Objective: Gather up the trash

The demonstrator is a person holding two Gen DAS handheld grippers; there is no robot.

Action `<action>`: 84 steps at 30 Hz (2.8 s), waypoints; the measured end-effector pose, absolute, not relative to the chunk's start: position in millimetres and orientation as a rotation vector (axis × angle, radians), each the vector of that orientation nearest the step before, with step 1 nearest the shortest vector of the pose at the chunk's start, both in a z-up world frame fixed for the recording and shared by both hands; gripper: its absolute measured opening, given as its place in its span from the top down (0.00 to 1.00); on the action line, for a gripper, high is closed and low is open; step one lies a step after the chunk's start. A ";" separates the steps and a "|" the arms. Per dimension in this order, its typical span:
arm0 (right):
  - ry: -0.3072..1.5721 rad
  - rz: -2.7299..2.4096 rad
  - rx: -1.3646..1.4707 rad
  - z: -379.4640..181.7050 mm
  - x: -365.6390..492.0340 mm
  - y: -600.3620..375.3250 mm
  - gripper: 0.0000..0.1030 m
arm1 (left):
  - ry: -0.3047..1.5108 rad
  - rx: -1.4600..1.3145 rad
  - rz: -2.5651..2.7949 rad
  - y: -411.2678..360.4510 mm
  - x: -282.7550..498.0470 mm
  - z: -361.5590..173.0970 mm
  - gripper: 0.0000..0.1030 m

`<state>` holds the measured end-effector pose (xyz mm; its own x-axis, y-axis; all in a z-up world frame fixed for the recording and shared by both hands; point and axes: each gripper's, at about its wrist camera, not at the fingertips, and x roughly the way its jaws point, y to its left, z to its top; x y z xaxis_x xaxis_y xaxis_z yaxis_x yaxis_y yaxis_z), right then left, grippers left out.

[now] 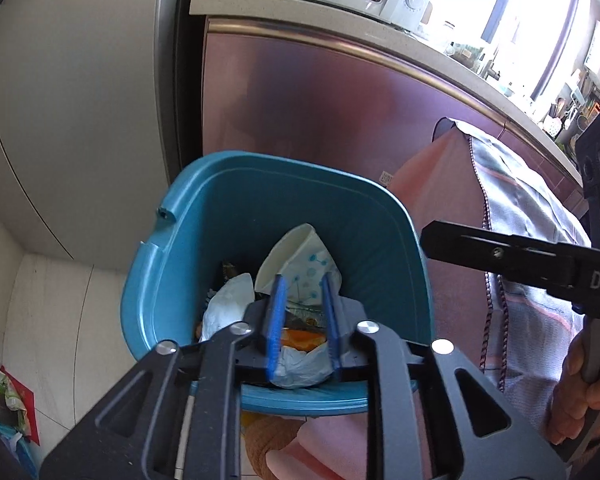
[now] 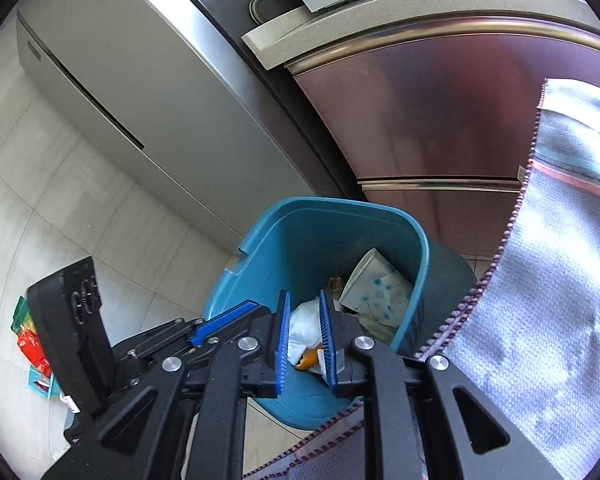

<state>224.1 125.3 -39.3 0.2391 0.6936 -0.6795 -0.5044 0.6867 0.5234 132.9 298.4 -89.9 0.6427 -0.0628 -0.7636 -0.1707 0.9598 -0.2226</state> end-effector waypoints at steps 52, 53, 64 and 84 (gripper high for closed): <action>0.290 -0.012 0.023 28.9 -21.8 -173.9 0.07 | 0.270 0.017 -0.085 42.5 -25.8 13.1 0.05; 0.295 -0.012 0.022 28.6 -21.3 -174.3 0.07 | 0.268 0.022 -0.086 40.2 -26.3 12.9 0.05; 0.300 -0.035 0.033 27.5 -21.9 -181.7 0.07 | 0.257 0.035 -0.095 34.6 -22.5 15.6 0.05; 0.294 -0.051 0.039 28.5 -22.7 -184.9 0.07 | 0.253 0.034 -0.100 32.4 -22.0 15.9 0.05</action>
<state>-22.7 -184.9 28.5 0.9559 -0.0445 -0.2903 0.0559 0.9980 0.0309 -22.0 32.4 15.9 0.9633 -0.0942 -0.2513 0.1028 0.9945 0.0213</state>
